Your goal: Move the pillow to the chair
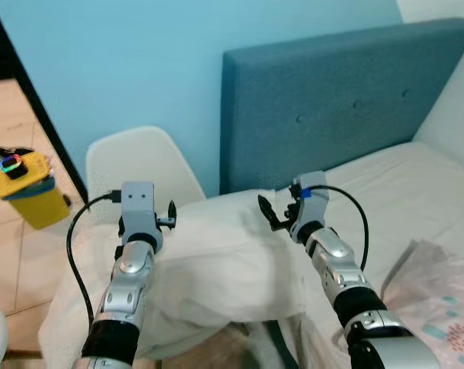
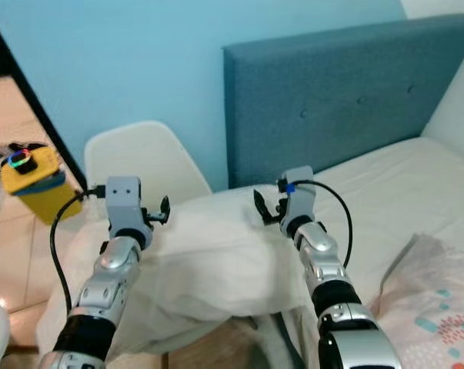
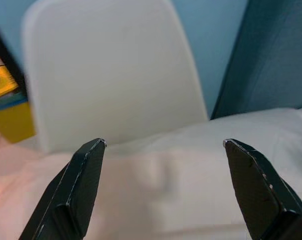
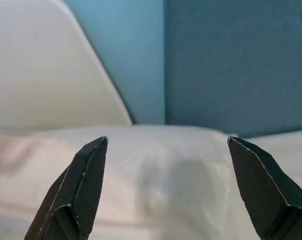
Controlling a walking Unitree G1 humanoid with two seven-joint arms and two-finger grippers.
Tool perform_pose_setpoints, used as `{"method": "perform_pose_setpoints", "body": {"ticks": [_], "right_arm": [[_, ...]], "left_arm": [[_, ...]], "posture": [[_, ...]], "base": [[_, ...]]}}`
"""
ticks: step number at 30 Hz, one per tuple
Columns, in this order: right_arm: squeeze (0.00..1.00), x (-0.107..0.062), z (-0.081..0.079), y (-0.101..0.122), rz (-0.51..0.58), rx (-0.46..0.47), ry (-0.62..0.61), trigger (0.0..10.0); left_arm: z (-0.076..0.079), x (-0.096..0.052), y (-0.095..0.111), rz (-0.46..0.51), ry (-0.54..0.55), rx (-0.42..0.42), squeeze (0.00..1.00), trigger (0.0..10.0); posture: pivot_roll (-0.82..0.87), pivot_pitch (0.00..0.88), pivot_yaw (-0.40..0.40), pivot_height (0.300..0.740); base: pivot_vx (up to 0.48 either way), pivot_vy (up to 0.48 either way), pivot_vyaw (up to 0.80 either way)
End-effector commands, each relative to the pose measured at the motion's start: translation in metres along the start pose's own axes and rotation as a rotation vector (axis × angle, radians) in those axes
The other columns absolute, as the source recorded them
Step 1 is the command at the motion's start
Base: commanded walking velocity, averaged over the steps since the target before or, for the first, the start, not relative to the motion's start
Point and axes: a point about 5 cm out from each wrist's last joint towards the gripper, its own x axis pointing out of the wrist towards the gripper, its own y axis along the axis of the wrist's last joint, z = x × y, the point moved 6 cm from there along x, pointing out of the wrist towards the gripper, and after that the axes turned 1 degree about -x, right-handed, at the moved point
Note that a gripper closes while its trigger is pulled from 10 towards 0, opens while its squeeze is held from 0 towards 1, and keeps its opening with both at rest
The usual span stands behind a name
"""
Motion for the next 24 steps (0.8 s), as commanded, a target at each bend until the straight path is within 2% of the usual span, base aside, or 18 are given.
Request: {"method": "perform_pose_setpoints", "body": {"ticks": [1,2,4,6,7,8,9,16,24], "right_arm": [[0.00,-0.006,0.005,-0.018,-0.070,-0.022,-0.023,10.0],[0.00,-0.013,0.012,-0.040,-0.162,-0.051,-0.061,10.0],[0.00,-0.013,0.012,-0.040,-0.162,-0.051,-0.061,10.0],[0.00,-0.022,0.018,-0.057,-0.224,-0.052,-0.093,10.0],[0.00,-0.022,0.018,-0.057,-0.224,-0.052,-0.093,10.0],[0.00,-0.030,0.024,-0.070,-0.261,-0.038,-0.115,10.0],[0.00,-0.034,0.026,-0.076,-0.280,-0.032,-0.126,10.0],[0.00,-0.054,0.042,-0.101,-0.374,-0.038,-0.196,10.0],[0.00,-0.060,0.058,-0.102,-0.387,-0.039,-0.258,10.0]], "left_arm": [[-0.005,-0.003,-0.011,-0.026,0.004,0.010,0.00,10.0],[-0.006,-0.005,-0.021,-0.048,-0.002,0.027,0.00,10.0],[-0.006,-0.005,-0.021,-0.048,-0.002,0.027,0.00,10.0],[-0.011,-0.011,-0.045,-0.116,-0.001,0.029,0.00,10.0],[-0.011,-0.011,-0.045,-0.116,-0.001,0.029,0.00,10.0],[-0.017,-0.019,-0.068,-0.192,0.015,-0.009,0.00,10.0],[-0.020,-0.022,-0.077,-0.223,0.022,-0.028,0.00,10.0],[-0.030,-0.033,-0.100,-0.296,0.039,-0.036,0.00,10.0],[-0.038,-0.035,-0.107,-0.312,0.052,-0.035,0.00,10.0]], "posture": [[0.00,0.100,-0.011,0.733],[0.00,0.101,-0.010,0.733],[0.00,0.101,-0.010,0.733],[0.00,0.101,-0.010,0.733],[0.00,0.101,-0.010,0.733],[0.00,0.103,-0.007,0.733],[0.00,0.103,-0.007,0.733],[0.01,0.103,-0.007,0.733],[0.00,0.103,-0.004,0.733]], "base": [[0.000,0.000,0.00],[0.000,0.000,0.00],[0.000,0.000,0.00],[0.000,0.000,0.00],[0.000,0.000,0.00],[0.000,0.000,0.00],[-0.240,0.000,0.00],[-0.352,0.000,0.00],[-0.412,0.000,0.00]]}}
